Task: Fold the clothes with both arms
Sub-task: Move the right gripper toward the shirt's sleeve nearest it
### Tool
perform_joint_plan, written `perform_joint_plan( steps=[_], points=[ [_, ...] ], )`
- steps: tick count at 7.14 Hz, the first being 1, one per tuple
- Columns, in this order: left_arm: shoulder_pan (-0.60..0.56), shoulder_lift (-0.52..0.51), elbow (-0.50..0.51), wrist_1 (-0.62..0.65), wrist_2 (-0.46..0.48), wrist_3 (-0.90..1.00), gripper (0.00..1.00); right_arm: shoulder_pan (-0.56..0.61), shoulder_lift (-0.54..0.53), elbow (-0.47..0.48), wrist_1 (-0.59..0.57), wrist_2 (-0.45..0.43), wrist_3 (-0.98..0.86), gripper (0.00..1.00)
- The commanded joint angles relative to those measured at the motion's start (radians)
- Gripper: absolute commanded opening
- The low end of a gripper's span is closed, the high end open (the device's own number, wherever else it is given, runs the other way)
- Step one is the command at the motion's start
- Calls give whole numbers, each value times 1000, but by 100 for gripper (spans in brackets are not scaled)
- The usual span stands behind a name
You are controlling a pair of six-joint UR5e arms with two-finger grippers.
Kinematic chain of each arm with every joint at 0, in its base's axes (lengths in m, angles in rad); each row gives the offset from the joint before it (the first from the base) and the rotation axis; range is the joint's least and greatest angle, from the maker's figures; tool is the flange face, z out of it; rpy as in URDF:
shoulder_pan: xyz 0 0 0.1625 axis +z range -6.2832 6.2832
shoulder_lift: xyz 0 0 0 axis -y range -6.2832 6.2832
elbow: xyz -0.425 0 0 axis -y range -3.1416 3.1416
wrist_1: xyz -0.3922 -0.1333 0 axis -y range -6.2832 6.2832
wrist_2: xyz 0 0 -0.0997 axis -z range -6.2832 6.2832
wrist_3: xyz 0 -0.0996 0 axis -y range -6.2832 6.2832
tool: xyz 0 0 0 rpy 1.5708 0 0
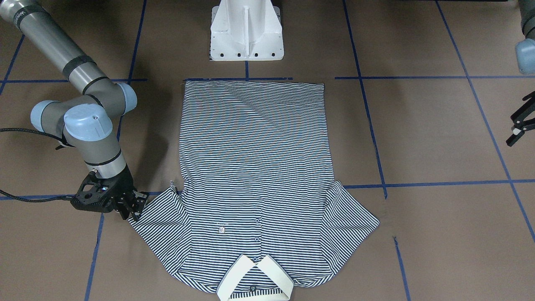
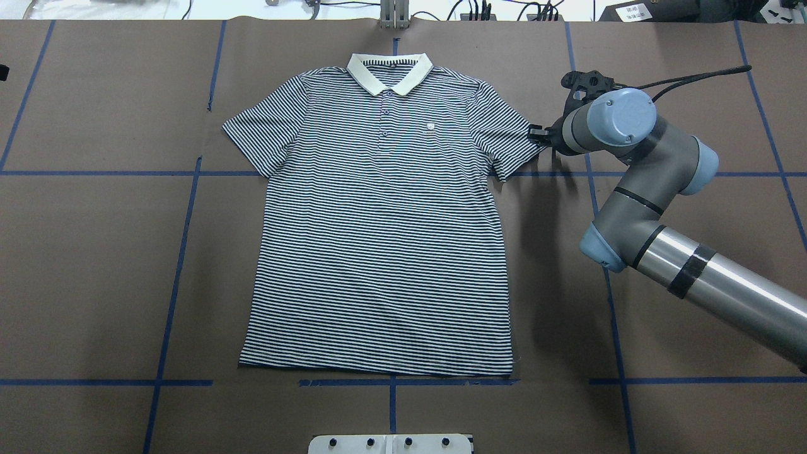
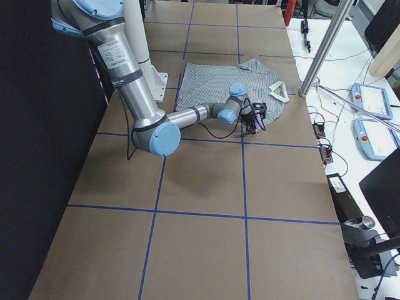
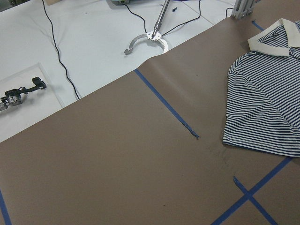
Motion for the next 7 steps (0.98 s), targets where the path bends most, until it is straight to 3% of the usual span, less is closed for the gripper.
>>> perform_joint_plan(
  steps=[1, 2, 3, 6, 7],
  points=[
    [1, 1, -1, 0, 0, 1, 100, 0, 1, -5, -1, -1, -1, 35],
    [-1, 1, 1, 0, 0, 1, 100, 1, 1, -5, 1, -1, -1, 29],
    [1, 2, 1, 0, 0, 4, 100, 1, 5, -7, -1, -2, -1, 0],
    [1, 5, 1, 0, 0, 7, 100, 11, 63, -4, -30, -11, 7, 0],
    [-1, 7, 1, 0, 0, 8, 100, 11, 105, 5, -97, -14, 9, 0]
  ],
)
